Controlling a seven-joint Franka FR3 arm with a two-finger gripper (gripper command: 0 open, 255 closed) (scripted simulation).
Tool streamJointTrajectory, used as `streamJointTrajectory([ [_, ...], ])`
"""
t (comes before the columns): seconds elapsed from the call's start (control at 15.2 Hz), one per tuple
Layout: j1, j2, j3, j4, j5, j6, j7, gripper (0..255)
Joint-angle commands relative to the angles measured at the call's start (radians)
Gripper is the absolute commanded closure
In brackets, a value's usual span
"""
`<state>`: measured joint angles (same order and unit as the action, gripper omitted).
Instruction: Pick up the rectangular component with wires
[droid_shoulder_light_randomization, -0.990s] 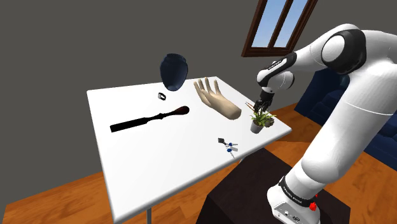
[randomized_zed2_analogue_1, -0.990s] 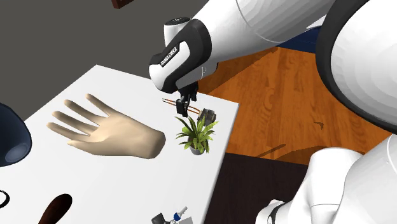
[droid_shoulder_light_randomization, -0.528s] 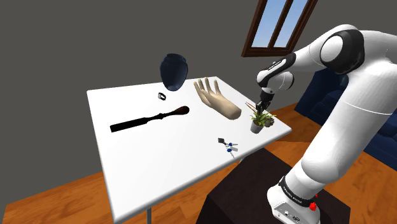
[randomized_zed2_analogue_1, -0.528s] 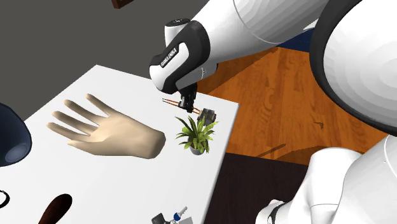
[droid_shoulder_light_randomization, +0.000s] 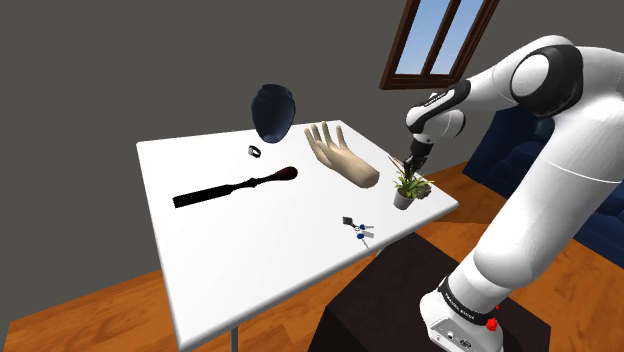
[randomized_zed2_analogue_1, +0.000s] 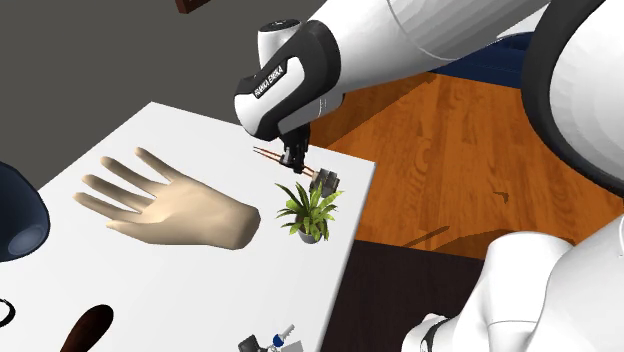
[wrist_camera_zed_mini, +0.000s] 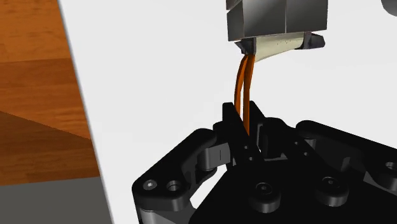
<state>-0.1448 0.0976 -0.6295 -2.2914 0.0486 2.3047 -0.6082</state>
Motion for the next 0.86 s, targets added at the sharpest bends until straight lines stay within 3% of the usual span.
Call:
streamJointTrajectory([
  [0.0, 0.004, -0.022, -0.002, 0.009, -0.018, -0.026, 0.014, 255],
  [0.79, 0.011, -0.120, -0.003, 0.064, -0.090, -0.161, 0.065, 255],
])
